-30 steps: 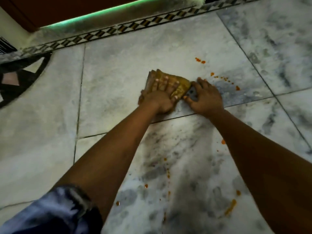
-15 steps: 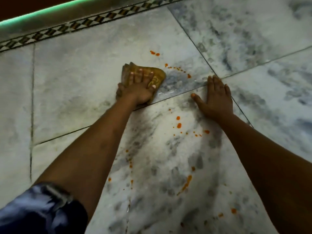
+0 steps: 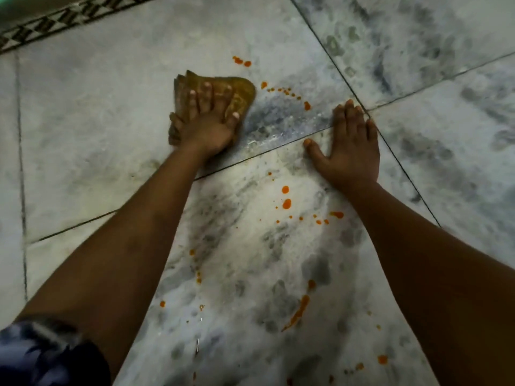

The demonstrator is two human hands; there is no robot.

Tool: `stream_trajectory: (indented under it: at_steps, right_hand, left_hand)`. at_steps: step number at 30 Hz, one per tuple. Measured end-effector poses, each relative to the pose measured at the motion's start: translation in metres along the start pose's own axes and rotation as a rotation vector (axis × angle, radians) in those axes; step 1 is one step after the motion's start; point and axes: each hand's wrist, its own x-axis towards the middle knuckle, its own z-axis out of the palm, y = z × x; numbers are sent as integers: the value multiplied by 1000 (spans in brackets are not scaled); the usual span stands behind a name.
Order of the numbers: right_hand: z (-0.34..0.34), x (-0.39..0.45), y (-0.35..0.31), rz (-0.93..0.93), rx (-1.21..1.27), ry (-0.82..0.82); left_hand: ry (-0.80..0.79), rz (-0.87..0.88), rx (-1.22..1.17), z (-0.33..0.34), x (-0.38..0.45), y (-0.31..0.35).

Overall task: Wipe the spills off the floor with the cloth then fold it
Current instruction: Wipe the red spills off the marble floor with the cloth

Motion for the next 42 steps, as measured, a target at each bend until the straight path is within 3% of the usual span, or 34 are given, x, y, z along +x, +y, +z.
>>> stream_trajectory:
  at_steps: [5, 11, 17, 20, 24, 27, 31, 34, 38, 42]
  right_hand:
    - [-3, -1, -2, 11, 2, -7]
    - [0, -1, -2, 13, 9, 10]
    - [2, -1, -2, 15, 7, 42]
    - [0, 0, -3, 19, 6, 29]
    - [-2, -1, -4, 21, 16, 18]
    - [-3, -2, -5, 18, 16, 13]
    - [-2, -1, -5, 20, 19, 29]
    - [-3, -2, -5, 21, 16, 23]
    - [-3, -2, -5, 26, 18, 19]
    - [-2, -1, -5, 27, 28, 34]
  left_hand:
    - [56, 210, 73, 21, -57, -20]
    - [230, -95, -29, -2, 12, -42]
    - [146, -117, -150, -30, 105, 9]
    - [125, -1, -79, -25, 98, 28]
    - [129, 166, 54, -13, 59, -1]
    - [140, 49, 28, -23, 70, -19]
    - [109, -83, -73, -33, 113, 20]
    - [104, 70, 8, -19, 100, 44]
    - [114, 221, 97, -13, 66, 3]
    - [84, 0, 31, -31, 100, -5]
